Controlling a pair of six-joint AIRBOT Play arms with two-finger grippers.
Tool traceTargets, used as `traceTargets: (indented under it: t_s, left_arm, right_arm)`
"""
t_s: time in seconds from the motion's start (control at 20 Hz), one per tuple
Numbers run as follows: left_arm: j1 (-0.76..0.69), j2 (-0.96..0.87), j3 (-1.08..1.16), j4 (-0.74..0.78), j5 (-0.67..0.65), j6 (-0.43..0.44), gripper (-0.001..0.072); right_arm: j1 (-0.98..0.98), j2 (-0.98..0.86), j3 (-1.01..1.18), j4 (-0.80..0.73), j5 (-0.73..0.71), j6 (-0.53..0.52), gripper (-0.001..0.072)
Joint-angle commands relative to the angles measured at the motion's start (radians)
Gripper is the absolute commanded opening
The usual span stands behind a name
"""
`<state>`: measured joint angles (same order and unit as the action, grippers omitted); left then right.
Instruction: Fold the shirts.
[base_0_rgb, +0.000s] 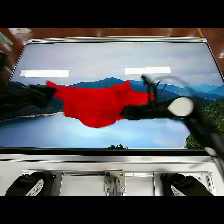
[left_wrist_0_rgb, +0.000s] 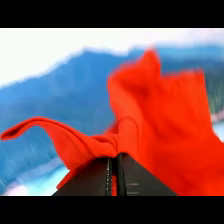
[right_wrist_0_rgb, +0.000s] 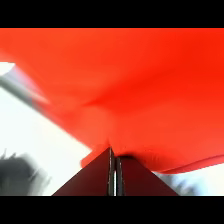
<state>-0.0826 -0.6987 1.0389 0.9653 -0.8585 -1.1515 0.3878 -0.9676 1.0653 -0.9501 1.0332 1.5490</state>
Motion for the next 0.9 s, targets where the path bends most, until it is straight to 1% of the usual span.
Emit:
traceTargets:
  t_s: [0.0,0.05,0.1,0.15,0.25,0.35,0.45,0.5,0.6,0.7,0.75,0.8,0.85]
  left_arm:
    - [0.089,0.079,0.276,0.030,0.010,-0.001,0.0044]
    - [0.106,0.098,0.359,0.030,0.029,-0.001,0.0044]
    - [0.116,0.116,0.439,0.029,0.059,-0.004,0.0044]
    - [0.114,0.129,0.503,0.029,0.085,-0.005,0.0044]
    - [0.114,0.153,0.611,0.029,0.115,-0.015,0.0044]
    - [0.114,0.169,0.676,0.029,0.117,-0.024,0.0044]
    - [0.114,0.183,0.687,0.031,0.115,-0.024,0.0044]
    - [0.114,0.185,0.687,0.043,0.099,-0.024,0.0044]
    - [0.114,0.174,0.685,0.113,0.021,-0.040,0.0044]
    - [0.114,0.151,0.663,0.215,-0.091,-0.106,0.0044]
    - [0.114,0.138,0.635,0.251,-0.142,-0.126,0.0044]
    - [0.114,0.124,0.600,0.259,-0.173,-0.126,0.0044]
    - [0.114,0.108,0.551,0.257,-0.181,-0.126,0.0045]
  right_arm:
    - [0.000,0.196,0.378,-0.423,0.042,0.138,0.0069]
    - [0.000,0.235,0.488,-0.504,0.014,0.193,0.0069]
    - [0.000,0.264,0.586,-0.557,0.000,0.227,0.0069]
    - [0.000,0.282,0.662,-0.583,0.004,0.240,0.0069]
    - [0.000,0.309,0.760,-0.586,0.030,0.240,0.0069]
    - [0.000,0.324,0.794,-0.578,0.095,0.249,0.0069]
    - [0.000,0.327,0.794,-0.597,0.194,0.249,0.0070]
    - [0.000,0.322,0.794,-0.633,0.259,0.249,0.0069]
    - [0.000,0.302,0.794,-0.719,0.389,0.255,0.0070]
    - [0.000,0.259,0.793,-0.818,0.546,0.248,0.0070]
    - [0.000,0.232,0.784,-0.871,0.626,0.233,0.0070]
    - [0.000,0.201,0.761,-0.927,0.691,0.222,0.0069]
    - [0.000,0.171,0.729,-0.972,0.726,0.199,0.0069]
